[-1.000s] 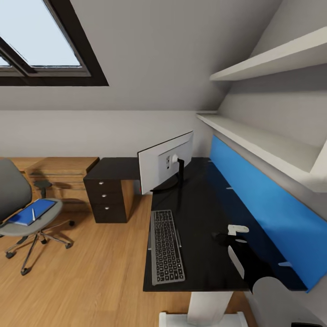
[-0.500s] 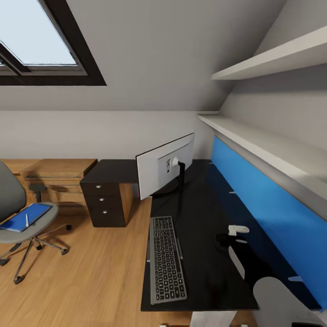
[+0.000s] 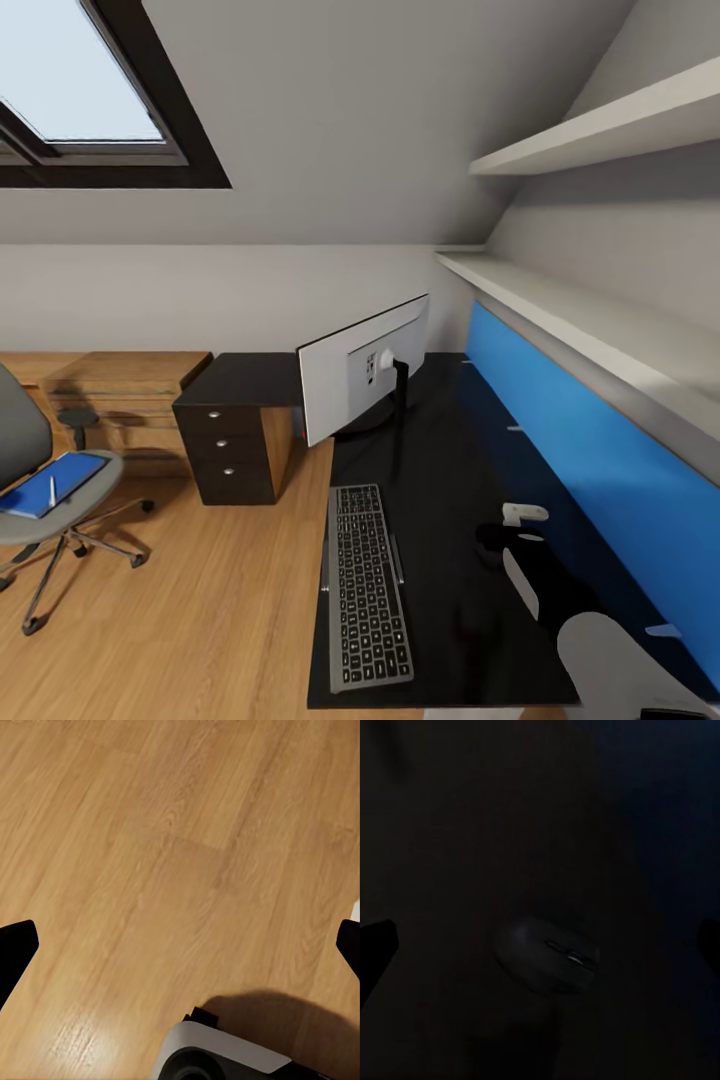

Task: In the bedroom, organize the workspace by keeping the computer under the desk, ensuring the monitor is on the desk, placing the keyboard on the desk next to the monitor, placing the mouse on the desk next to the keyboard, moving the folder from the swivel chair onto the desk next to the mouse, stacking the notebook on top of the folder with the pen on top of the notebook, and positioning the swivel chair next to the desk.

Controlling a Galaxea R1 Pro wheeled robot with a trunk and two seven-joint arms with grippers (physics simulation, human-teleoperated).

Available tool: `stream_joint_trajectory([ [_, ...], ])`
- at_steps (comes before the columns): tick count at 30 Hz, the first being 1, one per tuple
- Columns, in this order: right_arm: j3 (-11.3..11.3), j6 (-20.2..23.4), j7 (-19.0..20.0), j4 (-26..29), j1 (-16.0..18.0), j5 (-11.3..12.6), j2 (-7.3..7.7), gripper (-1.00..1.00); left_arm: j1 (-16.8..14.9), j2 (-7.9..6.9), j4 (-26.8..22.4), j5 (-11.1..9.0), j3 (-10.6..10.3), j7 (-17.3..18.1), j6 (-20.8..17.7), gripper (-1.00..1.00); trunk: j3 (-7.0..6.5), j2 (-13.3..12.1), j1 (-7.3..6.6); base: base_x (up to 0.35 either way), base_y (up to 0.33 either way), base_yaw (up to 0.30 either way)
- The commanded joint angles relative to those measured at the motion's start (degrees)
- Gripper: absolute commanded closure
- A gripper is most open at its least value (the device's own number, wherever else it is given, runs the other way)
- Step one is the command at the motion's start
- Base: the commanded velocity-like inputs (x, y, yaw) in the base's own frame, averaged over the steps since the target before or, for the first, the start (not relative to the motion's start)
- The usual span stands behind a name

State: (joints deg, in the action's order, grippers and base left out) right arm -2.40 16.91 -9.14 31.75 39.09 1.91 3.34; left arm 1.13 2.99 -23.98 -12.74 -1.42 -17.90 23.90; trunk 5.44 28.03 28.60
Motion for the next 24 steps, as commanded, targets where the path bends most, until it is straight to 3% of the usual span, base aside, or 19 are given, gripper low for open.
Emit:
stream_joint_trajectory([
  [1,0.02,0.31,-0.18,0.08,0.02,0.20,0.00,-1.00,0.01,0.00,-0.10,-0.26,-0.16,-0.21,0.09,-1.00,0.10,0.10,0.04,0.065,0.000,0.000],
  [24,0.03,0.31,-0.18,-0.83,0.06,0.14,0.05,-1.00,0.01,0.01,-0.10,-0.27,-0.16,-0.21,0.06,-1.00,0.10,0.10,0.04,0.011,0.000,0.000],
])
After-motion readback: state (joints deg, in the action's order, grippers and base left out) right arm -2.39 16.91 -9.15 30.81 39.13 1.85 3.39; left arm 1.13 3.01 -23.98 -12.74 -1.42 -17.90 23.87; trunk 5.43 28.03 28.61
